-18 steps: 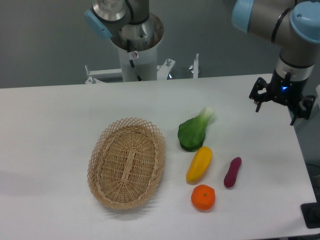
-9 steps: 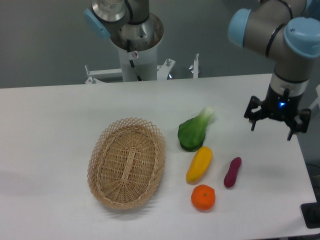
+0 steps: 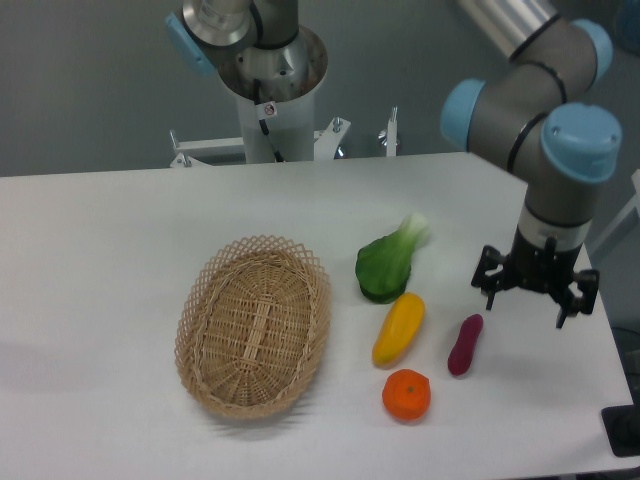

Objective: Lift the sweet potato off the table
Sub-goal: 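Move the open gripper over the purple sweet potato, then lower the gripper around the sweet potato and close on it, then lift the grasped sweet potato up off the table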

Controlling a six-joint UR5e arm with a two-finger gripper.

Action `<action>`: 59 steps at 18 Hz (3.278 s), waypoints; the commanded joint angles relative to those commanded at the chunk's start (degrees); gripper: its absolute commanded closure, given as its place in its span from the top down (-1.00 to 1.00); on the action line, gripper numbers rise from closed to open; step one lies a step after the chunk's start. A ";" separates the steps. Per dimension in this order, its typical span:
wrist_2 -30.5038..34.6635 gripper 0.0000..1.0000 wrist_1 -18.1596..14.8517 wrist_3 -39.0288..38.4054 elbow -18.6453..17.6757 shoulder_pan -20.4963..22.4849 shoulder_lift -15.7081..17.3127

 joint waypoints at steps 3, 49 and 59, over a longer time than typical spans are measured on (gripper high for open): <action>0.26 1.00 0.17 2.63 -2.01 0.00 -0.27; 7.74 -0.38 15.38 6.42 -12.40 -3.96 -1.85; 2.03 -0.38 4.52 9.23 -5.99 -3.16 6.58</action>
